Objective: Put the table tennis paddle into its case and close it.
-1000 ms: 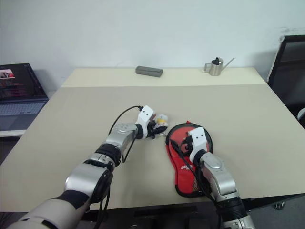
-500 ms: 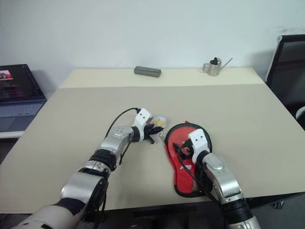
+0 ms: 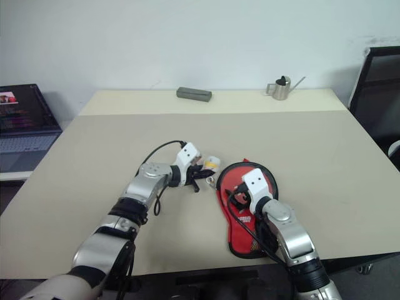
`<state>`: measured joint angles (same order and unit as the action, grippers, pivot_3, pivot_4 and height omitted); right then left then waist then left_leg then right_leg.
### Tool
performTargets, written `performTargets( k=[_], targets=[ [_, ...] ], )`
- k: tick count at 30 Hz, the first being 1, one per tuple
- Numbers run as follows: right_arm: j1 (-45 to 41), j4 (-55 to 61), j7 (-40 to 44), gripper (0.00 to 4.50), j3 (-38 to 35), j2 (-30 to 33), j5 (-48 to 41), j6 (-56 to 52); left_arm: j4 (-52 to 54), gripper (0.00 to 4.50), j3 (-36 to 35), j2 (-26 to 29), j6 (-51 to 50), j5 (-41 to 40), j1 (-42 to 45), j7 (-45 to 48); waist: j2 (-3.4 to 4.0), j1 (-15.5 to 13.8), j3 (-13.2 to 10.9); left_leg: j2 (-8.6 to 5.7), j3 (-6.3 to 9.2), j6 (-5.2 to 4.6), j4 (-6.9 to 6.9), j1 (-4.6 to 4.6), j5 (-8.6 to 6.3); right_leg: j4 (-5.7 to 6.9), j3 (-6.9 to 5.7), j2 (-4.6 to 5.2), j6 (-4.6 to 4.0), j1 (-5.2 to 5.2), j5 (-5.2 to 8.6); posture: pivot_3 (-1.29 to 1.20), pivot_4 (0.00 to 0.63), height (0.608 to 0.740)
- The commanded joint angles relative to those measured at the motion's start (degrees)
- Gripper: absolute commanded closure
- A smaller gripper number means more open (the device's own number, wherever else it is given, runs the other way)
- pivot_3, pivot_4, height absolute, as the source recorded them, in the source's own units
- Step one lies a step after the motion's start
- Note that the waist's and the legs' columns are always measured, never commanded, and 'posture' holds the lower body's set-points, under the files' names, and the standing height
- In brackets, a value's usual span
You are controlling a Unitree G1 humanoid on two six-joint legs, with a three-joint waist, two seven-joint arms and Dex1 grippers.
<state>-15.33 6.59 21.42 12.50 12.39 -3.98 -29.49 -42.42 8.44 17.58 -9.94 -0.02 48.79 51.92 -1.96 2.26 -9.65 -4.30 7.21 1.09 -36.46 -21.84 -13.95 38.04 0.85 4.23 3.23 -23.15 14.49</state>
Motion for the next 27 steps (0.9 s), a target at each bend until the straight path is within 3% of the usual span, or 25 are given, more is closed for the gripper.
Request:
performTargets(
  k=[1,13,27],
  targets=[
    [1.9,-3.2,1.0,0.0,2.3,-0.4,0.3,-3.7,-0.3,4.25,0.0,0.6,1.7,0.4,3.6,0.1,-0.01,0.0,0.0,0.0,0.0,0.0,0.0,0.0,0.0,0.0,0.0,0.0,0.0,0.0,0.0,0.0,0.15,0.74],
    [2.7,-3.5,-1.0,0.0,4.5,-3.5,2.5,-4.4,-13.9,4.25,1.2,-2.3,10.0,4.1,8.8,-2.3,-0.16,0.1,0.4,0.01,0.01,0.0,0.0,0.03,0.0,0.0,0.0,-0.03,0.01,0.01,0.0,0.0,0.15,0.74],
    [5.9,-0.5,-2.9,0.0,5.4,-5.1,4.2,-6.5,-29.4,4.25,0.1,-5.7,18.9,8.5,18.3,-11.6,-0.24,0.2,0.6,0.01,0.03,0.0,0.01,0.03,-0.01,0.0,-0.01,-0.05,0.05,0.02,0.03,0.0,0.15,0.74]
  ],
)
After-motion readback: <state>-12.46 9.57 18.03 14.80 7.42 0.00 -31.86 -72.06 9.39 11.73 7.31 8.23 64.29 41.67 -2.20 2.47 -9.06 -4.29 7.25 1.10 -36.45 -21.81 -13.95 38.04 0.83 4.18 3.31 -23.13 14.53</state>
